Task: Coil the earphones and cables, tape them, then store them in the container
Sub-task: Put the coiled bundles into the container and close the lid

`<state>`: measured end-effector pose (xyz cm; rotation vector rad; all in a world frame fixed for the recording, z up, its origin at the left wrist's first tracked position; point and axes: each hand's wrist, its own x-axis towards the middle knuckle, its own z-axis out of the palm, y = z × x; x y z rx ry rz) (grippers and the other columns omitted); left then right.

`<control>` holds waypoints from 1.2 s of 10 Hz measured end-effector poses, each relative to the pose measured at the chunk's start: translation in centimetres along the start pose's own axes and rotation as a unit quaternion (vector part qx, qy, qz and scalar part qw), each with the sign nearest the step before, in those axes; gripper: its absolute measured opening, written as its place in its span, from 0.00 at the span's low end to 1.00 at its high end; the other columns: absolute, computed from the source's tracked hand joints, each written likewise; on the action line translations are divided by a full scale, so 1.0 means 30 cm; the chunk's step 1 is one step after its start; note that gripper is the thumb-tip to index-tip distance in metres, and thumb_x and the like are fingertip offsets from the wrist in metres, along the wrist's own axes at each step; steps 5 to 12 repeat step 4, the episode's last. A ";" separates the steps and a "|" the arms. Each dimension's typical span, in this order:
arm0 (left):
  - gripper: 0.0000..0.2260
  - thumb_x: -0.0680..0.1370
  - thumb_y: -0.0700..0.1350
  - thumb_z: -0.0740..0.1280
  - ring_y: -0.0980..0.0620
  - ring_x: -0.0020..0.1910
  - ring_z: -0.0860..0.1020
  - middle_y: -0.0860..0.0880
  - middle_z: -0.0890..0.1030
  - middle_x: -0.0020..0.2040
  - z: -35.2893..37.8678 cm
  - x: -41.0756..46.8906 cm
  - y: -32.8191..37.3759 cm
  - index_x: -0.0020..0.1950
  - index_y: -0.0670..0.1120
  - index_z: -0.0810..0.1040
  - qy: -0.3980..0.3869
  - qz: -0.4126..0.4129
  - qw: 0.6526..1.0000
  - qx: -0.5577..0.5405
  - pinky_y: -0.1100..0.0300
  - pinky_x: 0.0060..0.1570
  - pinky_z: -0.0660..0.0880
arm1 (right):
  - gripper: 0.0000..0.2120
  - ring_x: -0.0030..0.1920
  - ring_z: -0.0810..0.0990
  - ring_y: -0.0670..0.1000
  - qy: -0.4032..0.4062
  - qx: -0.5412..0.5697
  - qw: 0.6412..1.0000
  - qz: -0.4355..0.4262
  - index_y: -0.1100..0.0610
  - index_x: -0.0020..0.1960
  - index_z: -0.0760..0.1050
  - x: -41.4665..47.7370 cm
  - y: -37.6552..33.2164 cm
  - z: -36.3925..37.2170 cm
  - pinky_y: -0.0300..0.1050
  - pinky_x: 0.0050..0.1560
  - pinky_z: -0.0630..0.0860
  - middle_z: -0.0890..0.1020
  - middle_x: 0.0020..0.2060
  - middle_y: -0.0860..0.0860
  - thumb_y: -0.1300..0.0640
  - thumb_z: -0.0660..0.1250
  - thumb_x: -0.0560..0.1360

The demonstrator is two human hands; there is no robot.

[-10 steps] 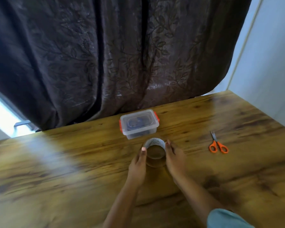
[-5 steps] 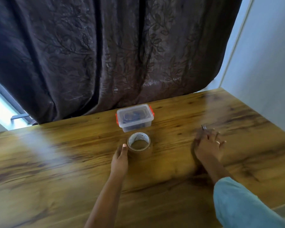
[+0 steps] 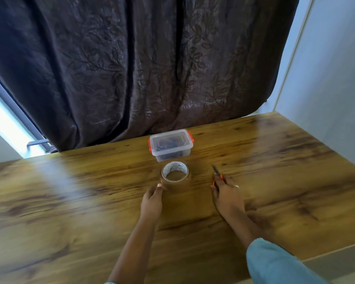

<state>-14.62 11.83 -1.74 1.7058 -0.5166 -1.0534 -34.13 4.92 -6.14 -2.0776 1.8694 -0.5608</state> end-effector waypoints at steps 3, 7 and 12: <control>0.21 0.80 0.49 0.62 0.48 0.69 0.68 0.46 0.71 0.70 -0.039 -0.038 -0.034 0.72 0.45 0.67 -0.011 0.008 1.000 0.008 0.56 0.66 0.64 | 0.23 0.66 0.68 0.55 -0.019 0.002 0.998 -0.057 0.53 0.73 0.64 -0.039 -0.089 0.042 0.49 0.65 0.70 0.67 0.70 0.54 0.48 0.58 0.80; 0.22 0.80 0.48 0.62 0.48 0.70 0.67 0.46 0.70 0.70 -0.060 -0.052 -0.037 0.72 0.45 0.66 -0.012 0.015 1.000 0.021 0.55 0.66 0.63 | 0.28 0.70 0.64 0.56 -0.042 0.028 0.998 -0.048 0.50 0.76 0.57 -0.049 -0.083 0.026 0.50 0.67 0.68 0.63 0.73 0.54 0.44 0.58 0.79; 0.22 0.80 0.48 0.62 0.48 0.70 0.67 0.46 0.70 0.70 -0.060 -0.052 -0.037 0.72 0.45 0.66 -0.012 0.015 1.000 0.021 0.55 0.66 0.63 | 0.28 0.70 0.64 0.56 -0.042 0.028 0.998 -0.048 0.50 0.76 0.57 -0.049 -0.083 0.026 0.50 0.67 0.68 0.63 0.73 0.54 0.44 0.58 0.79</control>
